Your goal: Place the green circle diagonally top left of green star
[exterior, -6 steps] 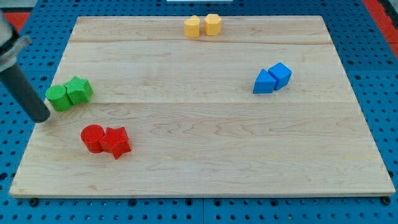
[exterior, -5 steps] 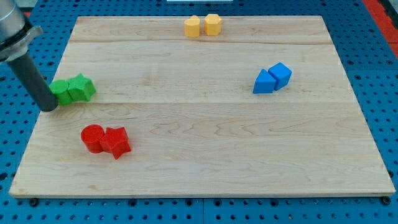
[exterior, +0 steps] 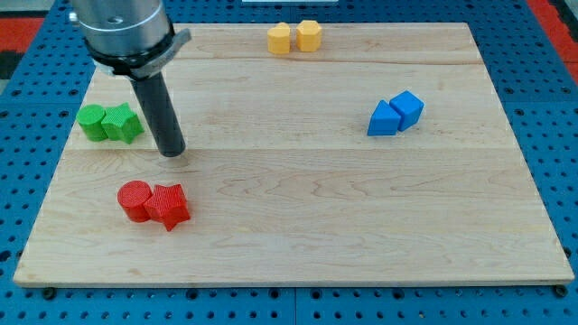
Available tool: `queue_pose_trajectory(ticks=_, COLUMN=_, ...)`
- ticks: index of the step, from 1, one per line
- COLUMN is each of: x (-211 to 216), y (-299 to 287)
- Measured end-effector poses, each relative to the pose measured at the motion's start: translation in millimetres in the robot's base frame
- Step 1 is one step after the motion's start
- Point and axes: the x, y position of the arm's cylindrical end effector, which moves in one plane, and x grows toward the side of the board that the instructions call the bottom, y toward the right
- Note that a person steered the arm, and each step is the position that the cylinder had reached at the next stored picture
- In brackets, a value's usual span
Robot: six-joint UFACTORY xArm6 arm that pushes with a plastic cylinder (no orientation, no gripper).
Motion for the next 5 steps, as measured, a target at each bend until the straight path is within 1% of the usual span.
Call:
queue_pose_trajectory(ticks=1, x=8, y=-41)
queue_pose_trajectory(ticks=2, x=8, y=-104)
queue_pose_trajectory(ticks=3, x=8, y=-119)
queue_pose_trajectory(ticks=5, x=-15, y=-119)
